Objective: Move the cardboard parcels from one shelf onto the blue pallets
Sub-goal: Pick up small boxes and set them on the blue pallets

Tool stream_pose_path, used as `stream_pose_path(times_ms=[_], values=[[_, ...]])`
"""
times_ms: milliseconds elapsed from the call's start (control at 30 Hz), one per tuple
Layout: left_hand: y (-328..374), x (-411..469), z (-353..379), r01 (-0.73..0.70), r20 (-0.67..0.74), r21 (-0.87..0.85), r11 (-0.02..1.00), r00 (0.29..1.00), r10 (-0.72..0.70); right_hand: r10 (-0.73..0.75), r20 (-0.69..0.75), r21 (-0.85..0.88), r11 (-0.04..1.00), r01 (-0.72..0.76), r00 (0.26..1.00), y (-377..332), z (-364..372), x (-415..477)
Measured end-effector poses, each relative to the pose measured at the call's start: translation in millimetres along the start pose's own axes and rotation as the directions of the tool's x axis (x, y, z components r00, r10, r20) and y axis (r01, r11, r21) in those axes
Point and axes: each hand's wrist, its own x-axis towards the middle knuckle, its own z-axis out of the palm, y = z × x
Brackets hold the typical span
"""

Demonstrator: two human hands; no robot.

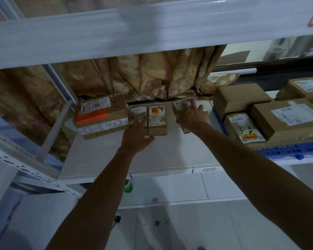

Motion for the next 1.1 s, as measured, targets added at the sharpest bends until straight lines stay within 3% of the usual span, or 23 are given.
stream_pose_path(times_ms=[367,733,1100], values=[[47.0,32.2,19.0,0.064,0.026,-0.123,0.990,0.998,-0.061,-0.015,-0.049,0.002,1.000,0.015,0.999,42.9,-5.6,-14.0],[58.2,77.3,34.1,0.072,0.113,0.042,0.996,0.991,-0.076,-0.050,-0.053,0.033,0.998,0.052,0.997,58.7,18.5,-22.2],[71.2,98.8,48.7,0.180,0.092,-0.002,0.984,0.980,-0.179,-0.030,0.016,0.011,0.999,0.030,0.999,73.8,22.7,-35.2]])
